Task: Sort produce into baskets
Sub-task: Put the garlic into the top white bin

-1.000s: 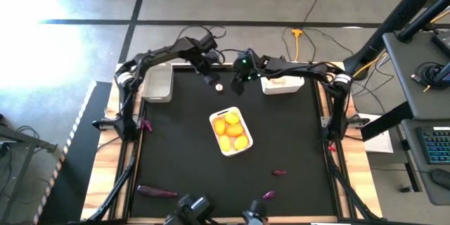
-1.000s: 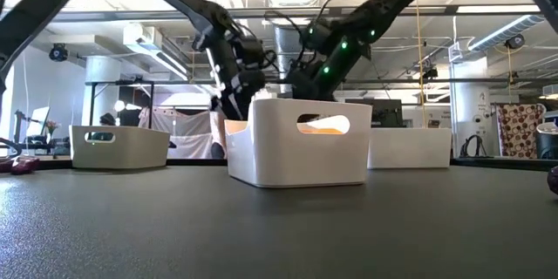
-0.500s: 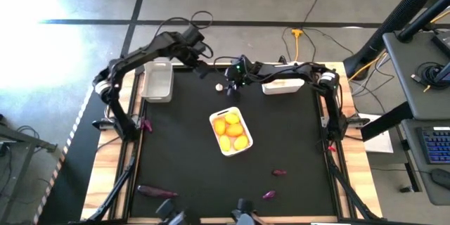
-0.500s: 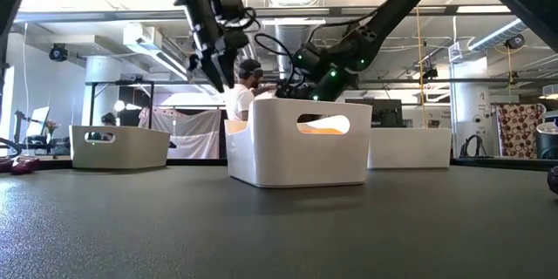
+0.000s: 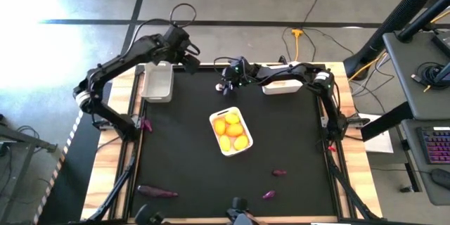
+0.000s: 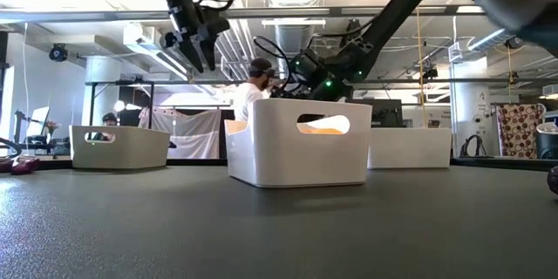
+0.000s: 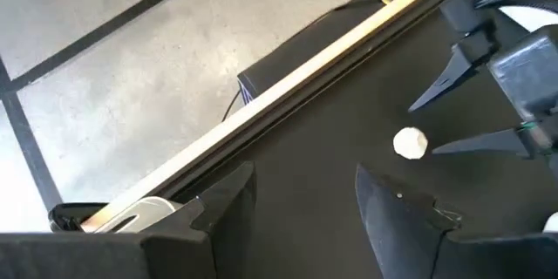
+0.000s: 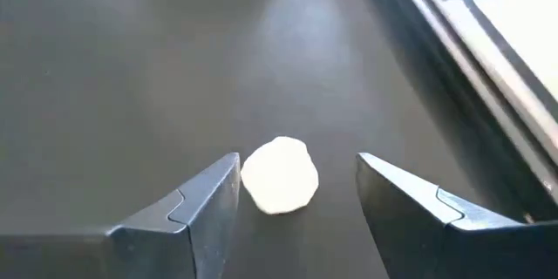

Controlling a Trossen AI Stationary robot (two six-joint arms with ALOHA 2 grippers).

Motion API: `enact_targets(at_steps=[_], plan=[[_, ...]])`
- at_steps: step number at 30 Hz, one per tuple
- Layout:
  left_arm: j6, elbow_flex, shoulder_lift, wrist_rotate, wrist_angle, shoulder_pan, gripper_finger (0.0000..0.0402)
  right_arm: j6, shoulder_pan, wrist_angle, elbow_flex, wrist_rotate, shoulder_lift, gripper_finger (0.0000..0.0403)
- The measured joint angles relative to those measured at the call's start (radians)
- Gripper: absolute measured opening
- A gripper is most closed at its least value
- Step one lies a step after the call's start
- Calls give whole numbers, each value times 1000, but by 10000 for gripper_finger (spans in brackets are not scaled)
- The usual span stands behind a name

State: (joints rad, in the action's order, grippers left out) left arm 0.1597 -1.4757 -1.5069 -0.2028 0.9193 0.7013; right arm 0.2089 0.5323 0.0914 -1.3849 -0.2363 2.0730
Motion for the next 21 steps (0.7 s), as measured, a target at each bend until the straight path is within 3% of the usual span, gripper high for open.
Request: enact_targets(at_steps=[13, 21], plan=[[19, 8, 9, 0, 2, 0, 180, -13, -5, 50, -2, -6, 42, 141], [18, 13, 8, 0, -1, 0, 180, -9, -19, 35, -76, -26, 86, 114]])
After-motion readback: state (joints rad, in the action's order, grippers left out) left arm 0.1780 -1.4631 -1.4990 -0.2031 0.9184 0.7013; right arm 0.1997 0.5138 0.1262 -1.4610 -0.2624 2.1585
